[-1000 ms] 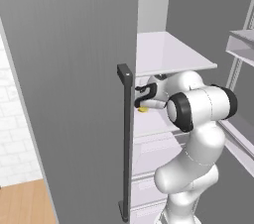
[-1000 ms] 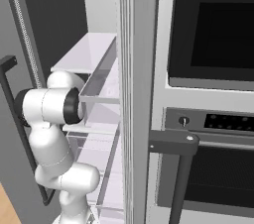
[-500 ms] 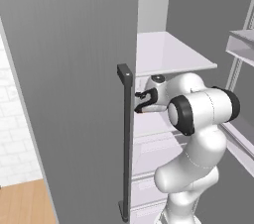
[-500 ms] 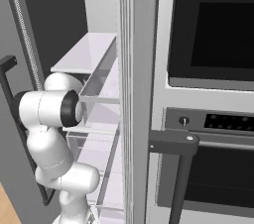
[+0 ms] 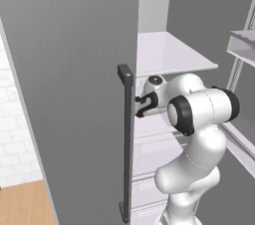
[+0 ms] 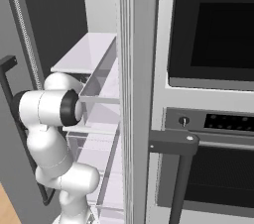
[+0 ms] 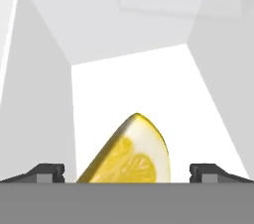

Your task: Grab a lemon wedge from the fridge and one ice cube from the ice bowl, and put them in the glass of lemonade.

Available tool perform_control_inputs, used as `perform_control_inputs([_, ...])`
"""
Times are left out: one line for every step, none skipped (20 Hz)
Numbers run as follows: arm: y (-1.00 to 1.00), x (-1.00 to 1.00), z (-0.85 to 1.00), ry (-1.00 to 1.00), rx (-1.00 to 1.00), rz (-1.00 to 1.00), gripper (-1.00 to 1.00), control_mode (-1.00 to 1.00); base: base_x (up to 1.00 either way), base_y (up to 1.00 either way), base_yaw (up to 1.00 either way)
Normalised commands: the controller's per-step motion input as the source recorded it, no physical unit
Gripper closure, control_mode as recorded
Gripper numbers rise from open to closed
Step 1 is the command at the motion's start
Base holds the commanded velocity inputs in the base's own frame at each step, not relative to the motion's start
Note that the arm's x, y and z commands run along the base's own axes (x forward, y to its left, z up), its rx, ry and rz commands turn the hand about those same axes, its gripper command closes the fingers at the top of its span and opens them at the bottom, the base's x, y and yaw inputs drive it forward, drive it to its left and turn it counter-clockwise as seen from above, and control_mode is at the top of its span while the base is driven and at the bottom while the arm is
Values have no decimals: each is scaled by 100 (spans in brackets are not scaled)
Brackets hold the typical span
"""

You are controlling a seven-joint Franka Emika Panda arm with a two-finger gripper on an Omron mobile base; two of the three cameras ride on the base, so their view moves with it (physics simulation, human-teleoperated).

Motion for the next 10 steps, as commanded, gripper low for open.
perform_control_inputs([0,-6,-30,0,0,-5,-100,-100,0,0,0])
perform_control_inputs([0,-7,-29,1,0,-4,-100,-100,0,0,0])
perform_control_inputs([0,-6,-26,1,0,-4,-100,-100,0,0,0])
perform_control_inputs([0,-6,-26,3,0,-4,-100,-100,0,0,0])
perform_control_inputs([0,-3,-23,3,0,-4,-100,-100,0,0,0])
perform_control_inputs([0,-15,-18,2,0,-3,-100,-100,0,0,0])
perform_control_inputs([0,-18,-15,1,0,-2,-100,-100,0,0,0])
perform_control_inputs([0,-21,-9,0,0,-2,-100,-100,0,0,0])
perform_control_inputs([0,-24,-4,0,0,-3,100,-100,0,0,0])
perform_control_inputs([0,-28,-1,0,0,-2,100,-100,0,0,0])
